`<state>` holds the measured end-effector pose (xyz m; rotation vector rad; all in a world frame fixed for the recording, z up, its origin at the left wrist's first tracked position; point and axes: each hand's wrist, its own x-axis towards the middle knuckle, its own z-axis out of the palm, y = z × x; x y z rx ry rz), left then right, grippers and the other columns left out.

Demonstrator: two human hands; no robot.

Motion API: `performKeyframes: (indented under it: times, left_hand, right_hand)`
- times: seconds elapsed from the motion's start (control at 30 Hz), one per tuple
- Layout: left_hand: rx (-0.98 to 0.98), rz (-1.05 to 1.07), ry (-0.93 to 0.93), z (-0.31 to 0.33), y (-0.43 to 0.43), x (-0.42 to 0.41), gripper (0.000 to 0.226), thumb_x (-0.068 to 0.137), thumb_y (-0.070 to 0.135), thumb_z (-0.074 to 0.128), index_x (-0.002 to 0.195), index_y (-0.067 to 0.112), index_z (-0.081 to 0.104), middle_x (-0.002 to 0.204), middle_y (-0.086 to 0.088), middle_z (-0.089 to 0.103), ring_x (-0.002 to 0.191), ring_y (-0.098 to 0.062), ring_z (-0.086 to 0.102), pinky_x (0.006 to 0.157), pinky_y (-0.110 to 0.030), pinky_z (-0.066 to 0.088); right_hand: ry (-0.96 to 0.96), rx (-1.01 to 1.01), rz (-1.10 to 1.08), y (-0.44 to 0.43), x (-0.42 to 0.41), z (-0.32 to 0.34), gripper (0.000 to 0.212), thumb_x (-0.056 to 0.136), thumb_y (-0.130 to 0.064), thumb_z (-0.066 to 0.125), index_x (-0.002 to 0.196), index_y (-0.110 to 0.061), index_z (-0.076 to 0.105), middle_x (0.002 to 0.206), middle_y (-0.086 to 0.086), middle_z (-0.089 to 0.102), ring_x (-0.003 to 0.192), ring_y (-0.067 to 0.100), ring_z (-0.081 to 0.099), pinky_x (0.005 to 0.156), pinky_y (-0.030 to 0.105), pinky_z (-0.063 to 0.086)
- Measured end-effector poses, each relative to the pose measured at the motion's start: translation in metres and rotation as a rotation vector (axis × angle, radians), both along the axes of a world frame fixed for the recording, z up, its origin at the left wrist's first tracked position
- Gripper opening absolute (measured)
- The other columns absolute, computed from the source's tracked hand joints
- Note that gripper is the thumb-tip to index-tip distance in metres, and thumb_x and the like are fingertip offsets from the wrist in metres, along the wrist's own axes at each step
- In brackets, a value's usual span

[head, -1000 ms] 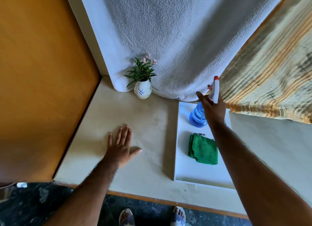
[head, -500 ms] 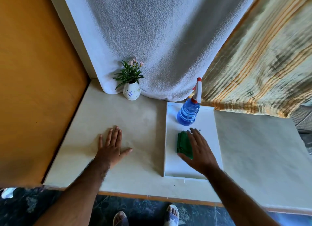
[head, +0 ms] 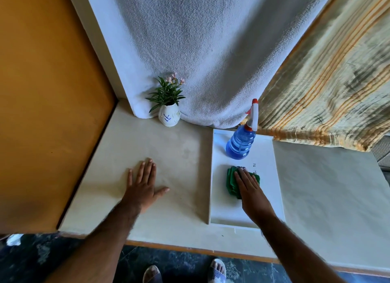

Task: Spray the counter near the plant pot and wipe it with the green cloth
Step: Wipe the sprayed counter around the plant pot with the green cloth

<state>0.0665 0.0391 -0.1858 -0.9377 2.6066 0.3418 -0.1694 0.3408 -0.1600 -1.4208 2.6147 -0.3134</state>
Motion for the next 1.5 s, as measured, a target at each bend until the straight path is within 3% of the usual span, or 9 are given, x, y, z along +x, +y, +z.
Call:
performKeyframes:
  times: [0.1,0.23,0.37,0.57,0.77,0.93,1.07,1.37,1.5]
  left_hand:
    - [-0.003,-0.038,0.050,0.001,-0.005,0.007,0.124,0.058,0.093,-0.028,0.156,0.017,-0.023,0.169,-0.004,-0.024,0.161,-0.023,-0.013,0.127,-0.057,-0.005]
    - [-0.097,-0.048,0.183,-0.001,-0.001,0.024,0.108,0.091,0.082,0.010,0.159,0.000,0.025,0.169,-0.016,0.022,0.156,-0.032,0.028,0.124,-0.061,0.028]
    - [-0.126,0.014,0.226,-0.010,0.001,0.028,0.105,0.093,0.080,0.009,0.160,0.000,0.023,0.170,-0.015,0.022,0.156,-0.028,0.028,0.124,-0.060,0.028]
    - [-0.193,0.088,0.198,-0.016,-0.004,0.028,0.106,0.091,0.083,0.008,0.162,0.003,0.013,0.172,-0.014,0.014,0.160,-0.027,0.017,0.129,-0.061,0.013]
    - [-0.216,0.109,0.237,-0.021,-0.007,0.028,0.105,0.092,0.083,0.016,0.163,0.006,0.010,0.173,-0.012,0.011,0.161,-0.026,0.011,0.128,-0.061,0.013]
    - [-0.206,0.109,0.259,-0.023,-0.007,0.030,0.105,0.092,0.083,0.021,0.164,0.008,0.009,0.174,-0.011,0.010,0.161,-0.027,0.010,0.127,-0.062,0.016]
    - [-0.195,0.117,0.268,-0.024,-0.007,0.030,0.105,0.092,0.083,0.025,0.164,0.009,0.007,0.175,-0.010,0.008,0.162,-0.026,0.007,0.127,-0.062,0.017]
    - [-0.204,0.114,0.236,-0.027,-0.009,0.030,0.107,0.091,0.085,0.026,0.164,0.009,0.005,0.175,-0.011,0.004,0.162,-0.027,0.004,0.127,-0.063,0.016]
    - [-0.200,0.116,0.238,-0.026,-0.009,0.030,0.107,0.091,0.084,0.027,0.164,0.009,0.005,0.175,-0.011,0.005,0.162,-0.028,0.006,0.127,-0.063,0.017]
  right_hand:
    - [-0.032,-0.095,-0.098,-0.008,0.004,0.004,0.076,0.077,0.024,0.053,0.147,-0.002,0.040,0.155,0.018,0.037,0.144,0.035,0.034,0.118,0.044,0.025]
    - [-0.024,-0.231,-0.027,-0.046,0.011,0.023,0.076,0.077,0.023,0.057,0.146,-0.004,0.042,0.152,0.016,0.044,0.140,0.032,0.041,0.114,0.043,0.032]
    - [-0.011,-0.295,0.154,-0.116,0.013,0.054,0.073,0.075,0.025,0.050,0.144,0.003,0.043,0.150,0.022,0.044,0.140,0.039,0.039,0.115,0.052,0.033]
    - [0.125,-0.288,0.365,-0.218,0.007,0.072,0.060,0.086,-0.005,0.022,0.138,0.007,0.048,0.144,0.027,0.050,0.136,0.043,0.044,0.114,0.055,0.033]
    - [0.229,-0.244,0.516,-0.283,0.001,0.062,0.049,0.092,0.006,0.043,0.141,0.007,0.045,0.146,0.028,0.047,0.138,0.042,0.041,0.117,0.053,0.031]
    - [0.312,-0.241,0.589,-0.304,-0.001,0.056,0.048,0.093,0.000,0.039,0.140,0.006,0.046,0.147,0.025,0.047,0.138,0.038,0.042,0.117,0.051,0.032]
    - [0.361,-0.227,0.667,-0.312,-0.006,0.047,0.046,0.094,0.005,0.050,0.140,0.005,0.047,0.148,0.024,0.047,0.139,0.038,0.041,0.116,0.052,0.033]
    - [0.098,-0.111,0.676,-0.308,0.002,0.021,0.044,0.093,0.012,0.047,0.137,0.010,0.049,0.145,0.030,0.047,0.138,0.046,0.039,0.117,0.058,0.028]
    - [0.134,-0.192,0.700,-0.313,0.005,0.029,0.042,0.092,0.011,0.045,0.133,0.010,0.054,0.139,0.029,0.054,0.132,0.046,0.047,0.112,0.059,0.036]
